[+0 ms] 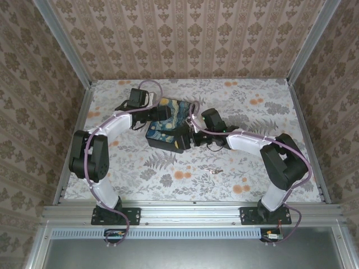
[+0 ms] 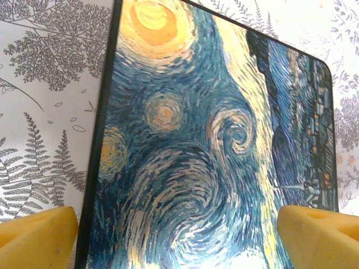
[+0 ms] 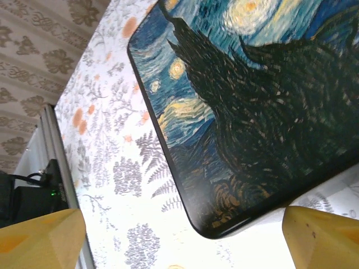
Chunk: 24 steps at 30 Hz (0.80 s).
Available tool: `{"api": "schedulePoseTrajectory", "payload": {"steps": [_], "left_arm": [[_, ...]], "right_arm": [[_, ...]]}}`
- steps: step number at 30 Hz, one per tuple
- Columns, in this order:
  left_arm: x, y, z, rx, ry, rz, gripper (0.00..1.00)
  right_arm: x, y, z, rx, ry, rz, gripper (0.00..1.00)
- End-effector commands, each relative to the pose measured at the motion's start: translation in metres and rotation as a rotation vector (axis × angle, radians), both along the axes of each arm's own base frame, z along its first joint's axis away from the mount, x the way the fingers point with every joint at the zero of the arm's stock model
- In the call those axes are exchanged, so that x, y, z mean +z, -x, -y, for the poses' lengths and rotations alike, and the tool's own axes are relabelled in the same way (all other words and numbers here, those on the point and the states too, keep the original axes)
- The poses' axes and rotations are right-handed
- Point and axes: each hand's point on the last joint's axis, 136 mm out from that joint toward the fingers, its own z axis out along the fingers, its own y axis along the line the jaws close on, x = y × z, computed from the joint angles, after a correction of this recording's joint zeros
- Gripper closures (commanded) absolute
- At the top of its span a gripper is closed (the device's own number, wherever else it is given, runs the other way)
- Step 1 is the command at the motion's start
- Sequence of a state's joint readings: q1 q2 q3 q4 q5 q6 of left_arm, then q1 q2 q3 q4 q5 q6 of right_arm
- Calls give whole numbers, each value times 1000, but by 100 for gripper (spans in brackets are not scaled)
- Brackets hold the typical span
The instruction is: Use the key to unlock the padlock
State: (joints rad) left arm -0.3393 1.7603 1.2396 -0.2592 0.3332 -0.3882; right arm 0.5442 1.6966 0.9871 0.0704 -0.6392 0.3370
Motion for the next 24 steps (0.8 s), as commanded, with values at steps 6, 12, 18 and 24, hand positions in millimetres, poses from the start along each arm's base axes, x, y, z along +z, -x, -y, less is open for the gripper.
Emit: {"api": "schedulePoseTrajectory", "payload": {"steps": [6,12,18,24], "left_arm": [[35,18,-4,-129,-107,83,0],[48,36,-4,-135,-297,118,0],[46,86,-7,-82,-351,66,0],[27,151,-29,-19,-325,-27,0]], "right_arm": [[51,-63,53,-295,42,134,7],[27,-88,55,-279,70,166,7],[13,-114,45,-243,52,190,6],[16,-160,82,-376,102,235,3]]}}
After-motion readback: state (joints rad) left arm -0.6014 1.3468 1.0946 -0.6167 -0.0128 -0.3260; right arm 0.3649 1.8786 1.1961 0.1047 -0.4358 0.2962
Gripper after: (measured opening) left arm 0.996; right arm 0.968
